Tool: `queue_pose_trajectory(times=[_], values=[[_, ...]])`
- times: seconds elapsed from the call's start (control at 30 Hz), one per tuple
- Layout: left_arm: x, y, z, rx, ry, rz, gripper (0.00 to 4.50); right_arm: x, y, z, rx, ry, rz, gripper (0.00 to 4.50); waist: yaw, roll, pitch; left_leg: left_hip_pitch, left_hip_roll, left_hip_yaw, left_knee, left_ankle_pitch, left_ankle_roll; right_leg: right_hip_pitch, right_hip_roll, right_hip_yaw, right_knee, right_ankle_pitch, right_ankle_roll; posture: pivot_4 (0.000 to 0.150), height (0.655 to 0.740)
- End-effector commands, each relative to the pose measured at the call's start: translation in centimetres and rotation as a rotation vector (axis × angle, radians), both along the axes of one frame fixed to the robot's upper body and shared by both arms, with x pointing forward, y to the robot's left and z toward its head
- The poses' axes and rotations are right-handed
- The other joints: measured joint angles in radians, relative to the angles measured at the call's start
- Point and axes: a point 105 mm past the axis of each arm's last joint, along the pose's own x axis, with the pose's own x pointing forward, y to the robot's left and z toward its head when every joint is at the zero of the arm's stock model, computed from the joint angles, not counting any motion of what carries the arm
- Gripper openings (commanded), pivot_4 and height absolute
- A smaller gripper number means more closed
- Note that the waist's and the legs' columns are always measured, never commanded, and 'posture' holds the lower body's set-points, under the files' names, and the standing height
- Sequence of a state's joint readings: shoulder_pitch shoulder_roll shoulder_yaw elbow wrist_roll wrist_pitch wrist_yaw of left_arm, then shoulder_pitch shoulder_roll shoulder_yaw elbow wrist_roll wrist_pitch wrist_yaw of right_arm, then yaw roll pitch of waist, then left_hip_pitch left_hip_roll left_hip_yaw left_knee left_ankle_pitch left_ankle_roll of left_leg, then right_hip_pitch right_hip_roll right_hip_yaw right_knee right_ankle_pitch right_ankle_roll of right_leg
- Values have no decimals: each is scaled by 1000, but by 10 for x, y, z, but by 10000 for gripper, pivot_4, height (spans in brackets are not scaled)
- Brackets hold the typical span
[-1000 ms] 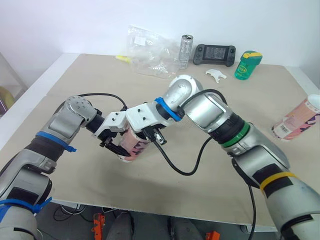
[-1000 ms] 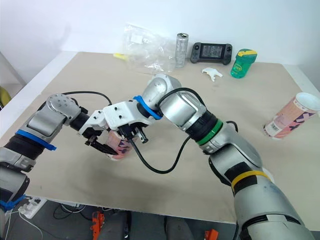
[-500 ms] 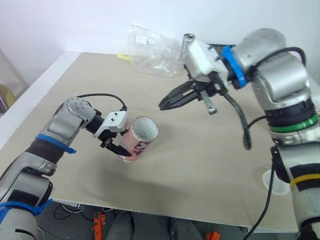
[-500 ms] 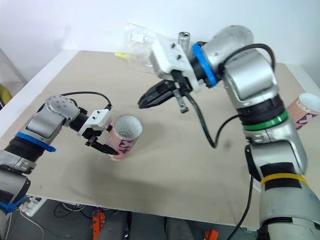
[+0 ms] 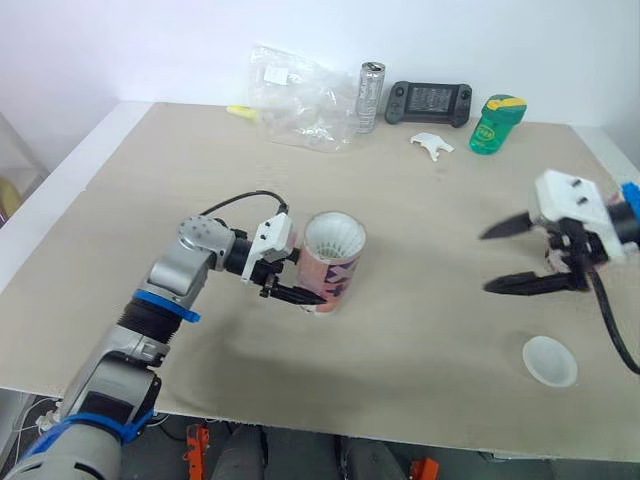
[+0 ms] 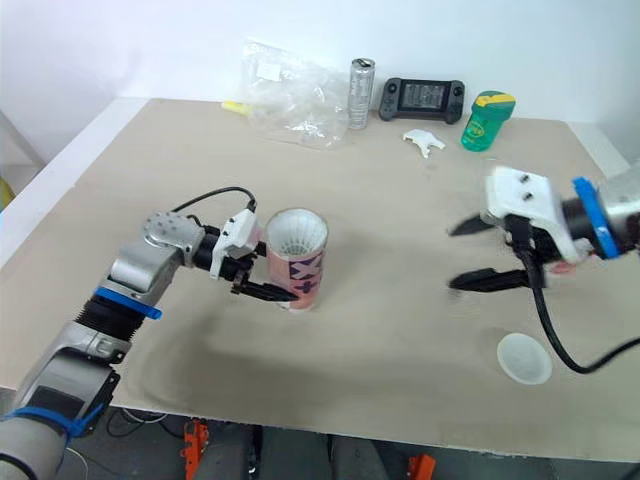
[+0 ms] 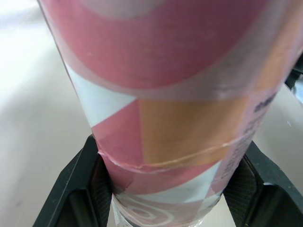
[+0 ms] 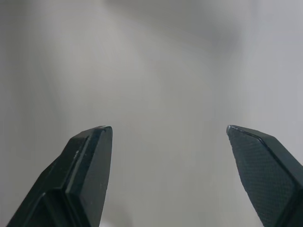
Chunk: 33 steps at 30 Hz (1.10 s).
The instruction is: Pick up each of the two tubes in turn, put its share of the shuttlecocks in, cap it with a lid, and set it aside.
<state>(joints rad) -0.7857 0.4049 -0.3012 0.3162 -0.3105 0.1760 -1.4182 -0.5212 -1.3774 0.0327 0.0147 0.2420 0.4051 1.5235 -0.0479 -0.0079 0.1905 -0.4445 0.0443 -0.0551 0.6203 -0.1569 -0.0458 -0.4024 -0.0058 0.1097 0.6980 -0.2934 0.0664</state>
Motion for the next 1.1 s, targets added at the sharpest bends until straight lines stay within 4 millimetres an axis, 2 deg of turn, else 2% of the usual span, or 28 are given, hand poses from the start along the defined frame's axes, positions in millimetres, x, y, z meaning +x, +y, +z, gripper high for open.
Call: queue_pose_trajectory(times=[0.03,0.17,0.33,0.47,0.6,0.77,0.93,1.1], values=[[0,-12,0,-68,12,15,28455,-1,-33,0,-128,-37,-59,42838,0,0,0,0,0,1,0,0,0,0,0,1,0,0,1,1500,7400],[-2,-23,-27,-45,16,15,28455,-5,-61,-22,-217,27,-110,42838,-3,0,0,3,0,2,2,0,0,2,0,2,0,2,1,1500,7400],[-2,-24,-59,17,39,32,28455,0,-76,-43,-234,71,-154,42838,-4,2,-1,8,0,2,1,1,-1,7,1,3,0,3,1,1500,7400],[-1,-19,-66,29,40,42,28455,5,-73,-51,-209,97,-161,42838,-4,2,-1,13,-1,2,2,1,-1,14,0,4,-1,3,2,1500,7400],[-1,-14,-72,48,35,48,28455,1,-73,-61,-228,147,-149,42838,-5,2,-1,15,-1,2,2,1,-1,15,0,4,-1,3,2,1500,7400],[-1,-11,-72,53,40,50,28455,-2,-72,-66,-233,167,-141,42838,-6,3,-2,15,-1,2,1,1,-1,16,0,4,-1,4,2,1500,7400],[1,-9,-70,59,32,54,28455,-1,-73,-82,-256,189,-153,42838,-10,3,-2,17,0,2,1,1,-1,17,1,4,-1,4,2,1500,7400],[4,-9,-69,61,27,61,28455,-2,-69,-88,-250,207,-152,20107,-17,2,-2,20,0,2,1,1,-1,20,1,4,-1,4,2,1500,7400]])
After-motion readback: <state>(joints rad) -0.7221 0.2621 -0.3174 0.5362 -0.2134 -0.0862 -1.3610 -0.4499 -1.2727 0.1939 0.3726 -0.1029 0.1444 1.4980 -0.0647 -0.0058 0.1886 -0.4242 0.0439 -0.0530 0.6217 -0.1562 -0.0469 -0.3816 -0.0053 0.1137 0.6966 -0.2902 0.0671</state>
